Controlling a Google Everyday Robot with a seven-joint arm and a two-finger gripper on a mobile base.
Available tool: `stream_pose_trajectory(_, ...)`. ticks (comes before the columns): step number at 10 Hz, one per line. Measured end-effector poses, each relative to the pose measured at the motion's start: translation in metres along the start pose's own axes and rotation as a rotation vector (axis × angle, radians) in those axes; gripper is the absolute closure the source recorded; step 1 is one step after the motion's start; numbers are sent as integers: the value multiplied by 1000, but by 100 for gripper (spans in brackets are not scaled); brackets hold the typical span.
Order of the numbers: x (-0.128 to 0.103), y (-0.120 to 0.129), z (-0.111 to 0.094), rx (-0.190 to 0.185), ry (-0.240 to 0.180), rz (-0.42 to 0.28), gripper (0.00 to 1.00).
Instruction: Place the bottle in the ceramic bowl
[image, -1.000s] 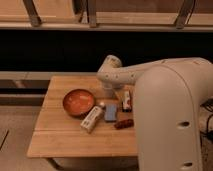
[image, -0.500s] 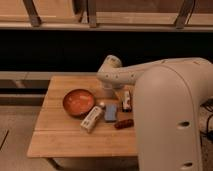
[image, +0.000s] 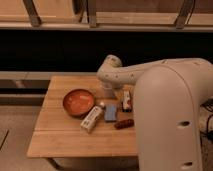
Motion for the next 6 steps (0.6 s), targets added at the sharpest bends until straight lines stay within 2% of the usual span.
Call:
stream_pose_trajectory(2, -47, 12, 1, -37, -79, -83, 20)
stream_pose_trajectory(3, -66, 26, 2, -72, -109, -128, 20)
stream_pose_trajectory(4, -77, 38, 0, -97, -121, -168, 20)
stream_pose_trajectory(6, -76, 50, -7, -115, -109, -200, 20)
